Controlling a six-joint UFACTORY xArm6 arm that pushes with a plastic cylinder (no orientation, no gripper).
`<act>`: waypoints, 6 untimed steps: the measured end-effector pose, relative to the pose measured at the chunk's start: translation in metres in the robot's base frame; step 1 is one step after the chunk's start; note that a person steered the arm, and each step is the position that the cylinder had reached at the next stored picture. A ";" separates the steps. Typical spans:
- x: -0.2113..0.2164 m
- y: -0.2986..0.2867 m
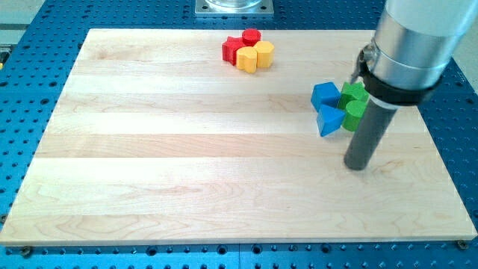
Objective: Place your arm at the bottom right of the board
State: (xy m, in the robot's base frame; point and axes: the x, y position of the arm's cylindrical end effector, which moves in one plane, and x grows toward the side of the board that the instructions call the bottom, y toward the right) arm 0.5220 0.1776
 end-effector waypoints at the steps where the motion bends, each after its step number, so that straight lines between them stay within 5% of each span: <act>1: 0.003 0.031; 6: 0.027 0.054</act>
